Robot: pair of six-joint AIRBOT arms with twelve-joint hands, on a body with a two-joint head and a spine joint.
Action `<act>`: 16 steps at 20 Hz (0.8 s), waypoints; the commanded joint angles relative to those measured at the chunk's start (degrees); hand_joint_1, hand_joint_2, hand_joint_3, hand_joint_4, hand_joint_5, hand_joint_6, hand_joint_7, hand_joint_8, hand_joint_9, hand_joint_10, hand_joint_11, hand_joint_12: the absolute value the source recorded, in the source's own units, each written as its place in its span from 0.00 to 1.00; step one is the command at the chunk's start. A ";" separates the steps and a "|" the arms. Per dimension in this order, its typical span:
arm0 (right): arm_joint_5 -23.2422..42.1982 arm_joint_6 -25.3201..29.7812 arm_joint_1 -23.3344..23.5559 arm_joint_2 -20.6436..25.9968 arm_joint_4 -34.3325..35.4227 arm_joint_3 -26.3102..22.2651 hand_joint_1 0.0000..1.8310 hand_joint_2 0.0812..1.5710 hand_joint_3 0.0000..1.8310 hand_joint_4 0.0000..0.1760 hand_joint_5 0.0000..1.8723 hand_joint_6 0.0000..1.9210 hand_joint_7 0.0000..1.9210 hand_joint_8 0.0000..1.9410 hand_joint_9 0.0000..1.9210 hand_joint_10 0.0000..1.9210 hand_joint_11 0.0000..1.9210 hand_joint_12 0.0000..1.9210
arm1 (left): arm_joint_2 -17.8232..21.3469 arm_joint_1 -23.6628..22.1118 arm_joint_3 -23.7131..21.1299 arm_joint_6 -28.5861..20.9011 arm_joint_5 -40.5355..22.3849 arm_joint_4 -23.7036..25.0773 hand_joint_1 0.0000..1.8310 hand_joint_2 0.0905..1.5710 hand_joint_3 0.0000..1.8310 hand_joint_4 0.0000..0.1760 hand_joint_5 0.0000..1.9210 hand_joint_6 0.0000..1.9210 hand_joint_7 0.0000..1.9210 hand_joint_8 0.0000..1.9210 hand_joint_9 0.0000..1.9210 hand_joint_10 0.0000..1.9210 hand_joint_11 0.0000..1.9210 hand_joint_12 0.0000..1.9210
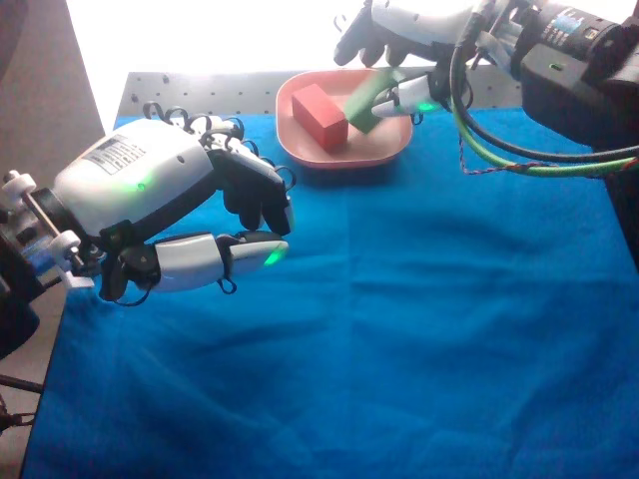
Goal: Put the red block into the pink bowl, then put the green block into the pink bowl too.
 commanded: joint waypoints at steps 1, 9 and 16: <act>6.35 -0.05 0.43 -0.06 0.84 0.14 0.64 0.61 0.00 0.00 0.40 0.00 0.49 0.00 0.56 0.00 0.39 0.41 | -0.32 -0.49 0.00 -0.18 -7.09 -0.87 0.36 0.75 0.00 0.00 0.51 0.30 0.50 0.56 0.41 0.72 0.26 0.93; 5.53 -0.03 0.34 0.62 0.83 -0.07 0.65 0.57 0.00 0.00 0.33 0.00 0.41 0.00 0.44 0.00 0.29 0.40 | -0.18 -0.48 0.04 -0.20 -6.86 -1.16 0.47 0.75 0.01 0.63 0.45 0.57 0.49 0.56 0.40 0.71 0.25 0.93; 5.60 0.37 0.42 3.13 0.74 -2.75 0.65 0.54 0.00 0.00 0.28 0.00 0.38 0.00 0.42 0.00 0.25 0.44 | -0.04 -0.49 0.56 -0.19 -6.46 -2.66 0.35 0.76 0.00 0.00 0.48 0.31 0.46 0.54 0.36 0.72 0.25 0.93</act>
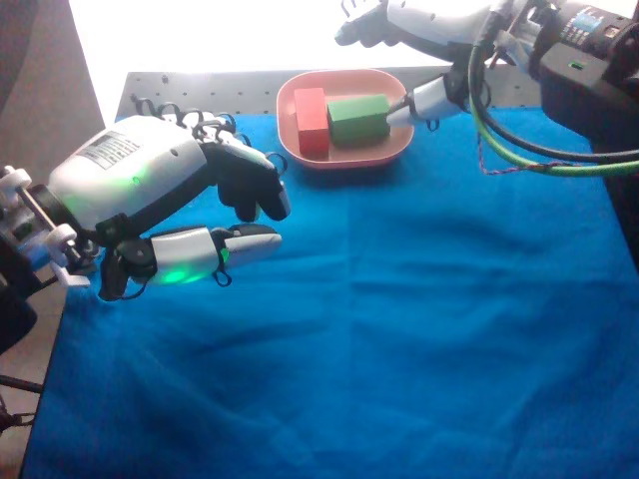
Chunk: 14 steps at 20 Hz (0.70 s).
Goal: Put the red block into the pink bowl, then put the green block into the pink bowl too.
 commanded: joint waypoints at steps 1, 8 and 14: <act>6.46 0.13 0.72 0.83 0.53 -0.47 0.65 0.53 0.00 0.00 0.26 0.00 0.38 0.00 0.41 0.00 0.23 0.43 | -0.05 -0.56 0.24 -0.17 -6.77 -1.19 0.36 0.76 0.00 0.00 0.48 0.30 0.46 0.52 0.38 0.68 0.25 0.89; 7.69 0.12 3.00 7.37 -1.68 -6.90 0.56 0.47 0.00 0.00 0.19 0.00 0.34 0.00 0.39 0.00 0.20 0.41 | 2.22 -0.99 1.97 -0.13 -6.92 -4.88 0.33 0.74 0.00 0.00 0.36 0.14 0.45 0.29 0.41 0.51 0.27 0.78; 11.61 0.12 4.23 14.80 -1.67 -13.30 0.60 0.45 0.00 0.24 0.15 0.00 0.28 0.01 0.31 0.01 0.12 0.44 | 6.13 -2.07 1.74 2.40 -8.97 -9.20 0.30 0.71 0.00 0.00 0.21 0.01 0.36 0.08 0.34 0.38 0.19 0.78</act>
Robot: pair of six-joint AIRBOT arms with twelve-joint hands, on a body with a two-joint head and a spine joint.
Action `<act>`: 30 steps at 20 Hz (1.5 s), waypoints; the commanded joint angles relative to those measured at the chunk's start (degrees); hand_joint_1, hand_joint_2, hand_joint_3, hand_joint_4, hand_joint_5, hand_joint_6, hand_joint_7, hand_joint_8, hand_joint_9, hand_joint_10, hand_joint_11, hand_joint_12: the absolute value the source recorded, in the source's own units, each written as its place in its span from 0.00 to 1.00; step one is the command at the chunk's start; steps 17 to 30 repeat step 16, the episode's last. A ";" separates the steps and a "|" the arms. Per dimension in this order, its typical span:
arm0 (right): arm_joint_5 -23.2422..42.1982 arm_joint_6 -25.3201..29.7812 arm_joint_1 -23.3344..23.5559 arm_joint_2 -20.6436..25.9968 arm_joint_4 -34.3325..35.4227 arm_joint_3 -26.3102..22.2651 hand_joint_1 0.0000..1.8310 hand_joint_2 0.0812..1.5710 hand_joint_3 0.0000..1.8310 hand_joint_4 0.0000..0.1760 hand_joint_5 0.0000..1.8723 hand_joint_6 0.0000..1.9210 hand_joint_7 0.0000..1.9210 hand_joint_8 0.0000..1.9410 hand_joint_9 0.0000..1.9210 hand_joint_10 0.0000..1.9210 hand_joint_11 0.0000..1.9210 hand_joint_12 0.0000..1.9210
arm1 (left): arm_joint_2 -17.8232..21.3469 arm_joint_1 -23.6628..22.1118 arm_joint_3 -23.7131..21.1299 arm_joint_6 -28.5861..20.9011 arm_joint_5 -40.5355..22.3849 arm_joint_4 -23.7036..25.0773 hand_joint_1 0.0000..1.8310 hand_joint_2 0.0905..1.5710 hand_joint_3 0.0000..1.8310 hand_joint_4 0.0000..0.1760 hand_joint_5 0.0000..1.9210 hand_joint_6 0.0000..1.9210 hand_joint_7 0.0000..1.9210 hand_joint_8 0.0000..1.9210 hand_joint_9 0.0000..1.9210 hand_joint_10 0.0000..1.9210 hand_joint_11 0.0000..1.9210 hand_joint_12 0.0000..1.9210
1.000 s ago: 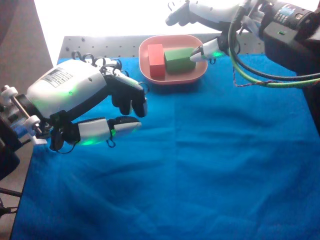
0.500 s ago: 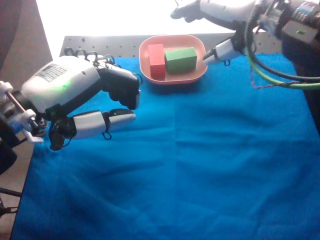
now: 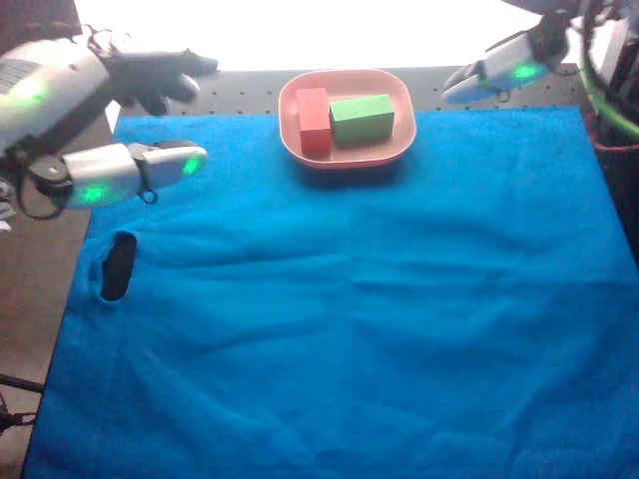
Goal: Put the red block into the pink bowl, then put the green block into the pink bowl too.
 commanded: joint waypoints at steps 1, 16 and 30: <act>8.64 0.08 0.99 1.22 1.18 -1.05 0.60 0.45 0.00 0.35 0.13 0.00 0.26 0.00 0.30 0.00 0.08 0.49 | 0.93 -0.88 -0.34 0.50 -8.80 -1.61 0.31 0.69 0.00 0.06 0.18 0.00 0.34 0.03 0.35 0.25 0.18 0.71; 21.06 -0.05 1.27 22.23 3.74 -18.42 0.49 0.41 0.00 0.42 0.00 0.00 0.12 0.00 0.16 0.00 0.00 0.32 | 12.77 15.34 -12.12 8.93 -38.88 -20.35 0.29 0.66 0.01 0.09 0.03 0.00 0.14 0.00 0.22 0.01 0.00 0.59; 21.06 -0.05 1.27 22.23 3.74 -18.42 0.49 0.41 0.00 0.42 0.00 0.00 0.12 0.00 0.16 0.00 0.00 0.32 | 12.77 15.34 -12.12 8.93 -38.88 -20.35 0.29 0.66 0.01 0.09 0.03 0.00 0.14 0.00 0.22 0.01 0.00 0.59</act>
